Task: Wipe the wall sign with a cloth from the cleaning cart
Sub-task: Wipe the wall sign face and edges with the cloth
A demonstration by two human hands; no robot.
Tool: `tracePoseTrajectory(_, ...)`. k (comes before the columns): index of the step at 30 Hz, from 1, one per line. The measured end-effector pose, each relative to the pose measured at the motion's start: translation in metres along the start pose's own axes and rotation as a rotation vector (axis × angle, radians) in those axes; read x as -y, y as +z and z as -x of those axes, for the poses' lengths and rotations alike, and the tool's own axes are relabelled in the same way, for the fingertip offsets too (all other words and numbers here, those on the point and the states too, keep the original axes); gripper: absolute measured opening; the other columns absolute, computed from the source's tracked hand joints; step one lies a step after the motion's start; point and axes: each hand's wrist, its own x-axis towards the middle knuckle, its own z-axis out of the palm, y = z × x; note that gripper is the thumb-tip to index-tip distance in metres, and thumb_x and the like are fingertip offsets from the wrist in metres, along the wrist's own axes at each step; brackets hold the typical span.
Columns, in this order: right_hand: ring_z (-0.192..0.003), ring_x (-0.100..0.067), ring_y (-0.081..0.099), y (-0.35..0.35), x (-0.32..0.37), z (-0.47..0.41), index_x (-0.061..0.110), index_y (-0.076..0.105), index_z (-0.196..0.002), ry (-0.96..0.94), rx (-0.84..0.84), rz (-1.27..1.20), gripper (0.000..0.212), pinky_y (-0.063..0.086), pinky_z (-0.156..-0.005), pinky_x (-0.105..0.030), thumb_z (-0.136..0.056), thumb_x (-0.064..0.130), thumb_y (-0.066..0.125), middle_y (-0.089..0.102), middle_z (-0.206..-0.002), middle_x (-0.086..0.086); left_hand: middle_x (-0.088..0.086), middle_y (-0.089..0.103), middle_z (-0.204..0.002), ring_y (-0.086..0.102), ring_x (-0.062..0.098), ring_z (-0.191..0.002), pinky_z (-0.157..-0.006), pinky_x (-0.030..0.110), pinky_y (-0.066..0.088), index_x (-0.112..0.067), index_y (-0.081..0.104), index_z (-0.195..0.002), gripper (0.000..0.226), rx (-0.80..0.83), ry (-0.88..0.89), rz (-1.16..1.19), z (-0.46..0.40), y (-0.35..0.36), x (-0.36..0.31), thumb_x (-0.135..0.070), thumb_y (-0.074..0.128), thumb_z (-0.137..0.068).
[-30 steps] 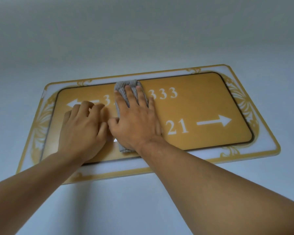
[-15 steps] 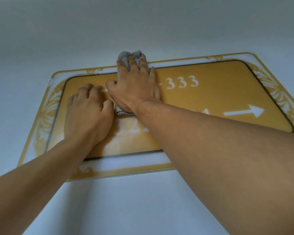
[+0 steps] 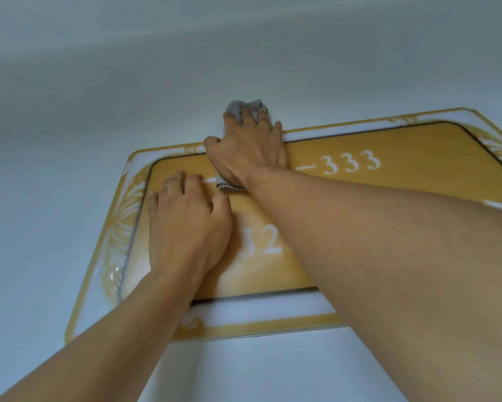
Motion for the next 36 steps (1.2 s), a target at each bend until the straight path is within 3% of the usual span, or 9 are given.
tracePoseTrajectory(8,-0.150,-0.035,0.011,0.005,0.005,-0.014,0.021,0.028,-0.154,0.003,0.000,0.019,0.073,0.008,-0.119,-0.055,-0.089,0.053,0.028,0.019,-0.163,-0.010,0.015,0.045,-0.147,0.035,0.028,-0.139,-0.117,0.050,0.024,-0.010,0.056,-0.124,0.044,0.017,0.006,-0.006,-0.002,0.000,0.002,-0.030,0.037,-0.090)
tracePoseTrajectory(21,-0.151,-0.034,0.007,0.004,0.003,-0.011,0.026,0.022,-0.156,-0.021,0.040,0.047,0.072,0.004,-0.120,-0.053,-0.089,0.054,0.028,0.013,-0.165,-0.009,0.013,0.043,-0.152,0.032,0.024,-0.144,-0.119,0.046,0.021,-0.009,0.055,-0.136,0.063,-0.019,0.005,0.033,0.001,-0.005,-0.001,-0.028,0.027,-0.083)
tracePoseTrajectory(26,-0.150,-0.034,0.008,0.004,0.002,-0.002,0.026,0.023,-0.155,-0.023,0.040,0.037,0.072,0.003,-0.120,-0.052,-0.090,0.055,0.027,0.015,-0.165,-0.009,0.017,0.049,-0.147,0.038,0.030,-0.140,-0.116,0.046,0.027,-0.002,0.061,-0.127,0.063,-0.047,0.025,0.076,0.003,-0.007,0.004,-0.018,0.027,-0.077)
tracePoseTrajectory(36,-0.151,-0.032,0.008,-0.001,0.003,0.030,0.026,0.024,-0.155,-0.051,0.029,0.015,0.070,0.005,-0.120,-0.051,-0.089,0.051,0.026,0.017,-0.164,-0.009,0.020,0.054,-0.140,0.044,0.038,-0.131,-0.113,0.048,0.031,0.000,0.054,-0.134,0.050,-0.117,0.033,0.057,0.005,-0.006,0.005,-0.019,0.035,-0.093)
